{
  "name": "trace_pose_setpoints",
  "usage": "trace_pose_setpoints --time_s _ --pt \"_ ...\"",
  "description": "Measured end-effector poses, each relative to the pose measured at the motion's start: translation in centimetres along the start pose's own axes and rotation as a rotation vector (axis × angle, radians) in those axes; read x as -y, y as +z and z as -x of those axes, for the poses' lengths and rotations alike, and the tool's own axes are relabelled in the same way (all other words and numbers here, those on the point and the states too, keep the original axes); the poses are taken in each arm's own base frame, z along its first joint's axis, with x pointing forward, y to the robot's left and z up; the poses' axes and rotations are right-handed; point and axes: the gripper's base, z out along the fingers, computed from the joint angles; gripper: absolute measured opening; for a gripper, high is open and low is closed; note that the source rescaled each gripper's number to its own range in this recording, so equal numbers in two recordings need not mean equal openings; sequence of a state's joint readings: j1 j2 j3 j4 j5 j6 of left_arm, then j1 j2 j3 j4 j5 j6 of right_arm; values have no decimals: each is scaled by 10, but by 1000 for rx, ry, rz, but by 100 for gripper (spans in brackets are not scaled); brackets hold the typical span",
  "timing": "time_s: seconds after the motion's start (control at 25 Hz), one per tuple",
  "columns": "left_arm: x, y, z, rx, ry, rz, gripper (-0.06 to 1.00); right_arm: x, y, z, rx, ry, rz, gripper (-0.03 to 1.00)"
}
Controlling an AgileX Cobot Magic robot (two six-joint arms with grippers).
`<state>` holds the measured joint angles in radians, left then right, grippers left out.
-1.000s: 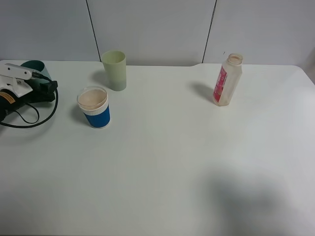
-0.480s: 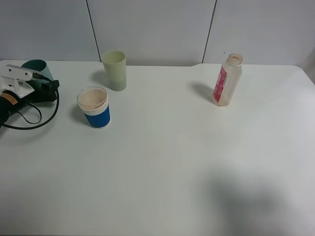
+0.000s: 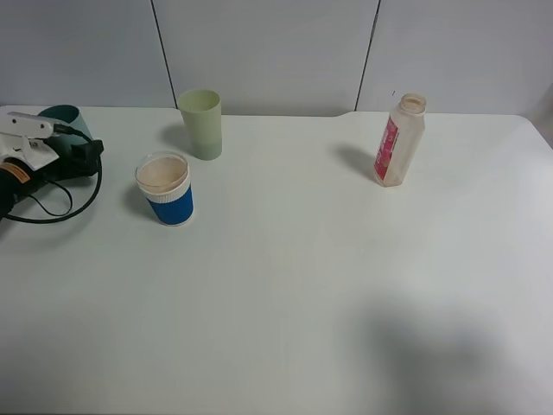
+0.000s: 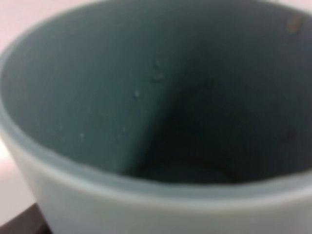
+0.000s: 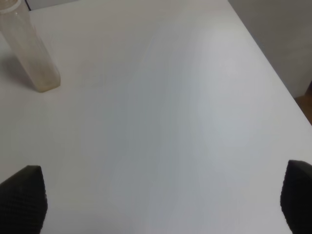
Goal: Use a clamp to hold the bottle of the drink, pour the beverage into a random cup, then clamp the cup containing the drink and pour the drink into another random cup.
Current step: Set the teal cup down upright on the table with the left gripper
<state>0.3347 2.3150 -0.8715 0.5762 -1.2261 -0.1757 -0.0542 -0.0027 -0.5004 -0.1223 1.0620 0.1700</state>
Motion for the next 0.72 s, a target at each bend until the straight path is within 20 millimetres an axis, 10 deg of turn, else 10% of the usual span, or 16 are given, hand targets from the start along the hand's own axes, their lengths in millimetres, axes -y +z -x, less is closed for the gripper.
trace_pose_setpoints --time_s 0.72 --pt "-1 0 7 11 -238 5 76 0 0 0 0 0 0 97"
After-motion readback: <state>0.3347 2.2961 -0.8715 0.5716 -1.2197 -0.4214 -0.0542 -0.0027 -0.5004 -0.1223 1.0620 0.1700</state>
